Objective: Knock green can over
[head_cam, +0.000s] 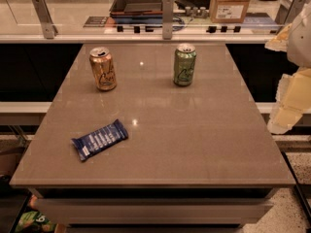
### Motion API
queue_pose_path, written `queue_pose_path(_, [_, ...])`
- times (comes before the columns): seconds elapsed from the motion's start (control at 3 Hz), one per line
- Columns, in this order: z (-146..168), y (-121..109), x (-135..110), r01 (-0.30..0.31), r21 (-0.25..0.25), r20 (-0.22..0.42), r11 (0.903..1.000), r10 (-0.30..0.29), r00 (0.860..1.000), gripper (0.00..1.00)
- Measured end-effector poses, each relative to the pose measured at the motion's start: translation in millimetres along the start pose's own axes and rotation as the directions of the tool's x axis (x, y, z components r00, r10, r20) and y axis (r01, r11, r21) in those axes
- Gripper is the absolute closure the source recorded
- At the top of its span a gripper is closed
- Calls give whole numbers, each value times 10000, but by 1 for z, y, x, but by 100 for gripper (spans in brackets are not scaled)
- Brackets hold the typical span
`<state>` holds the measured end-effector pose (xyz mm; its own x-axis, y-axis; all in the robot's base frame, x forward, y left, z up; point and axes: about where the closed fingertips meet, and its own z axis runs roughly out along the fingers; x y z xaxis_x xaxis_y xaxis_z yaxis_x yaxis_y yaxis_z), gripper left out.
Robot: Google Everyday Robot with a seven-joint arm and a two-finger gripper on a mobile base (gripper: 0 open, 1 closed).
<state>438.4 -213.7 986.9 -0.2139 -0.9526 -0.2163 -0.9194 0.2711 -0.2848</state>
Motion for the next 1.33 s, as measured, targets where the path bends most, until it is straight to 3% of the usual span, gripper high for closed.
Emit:
queue_pose_path(0.67, [2,-5,-3,-70,160,178,9998,67,9998,0])
queue_pose_path(1.0, [19,-20,-11,-487,385,860,9981,453,9953,0])
queue_pose_path(1.33, [44,-42,-16,-1480,704,2055,9865,1308,9699,0])
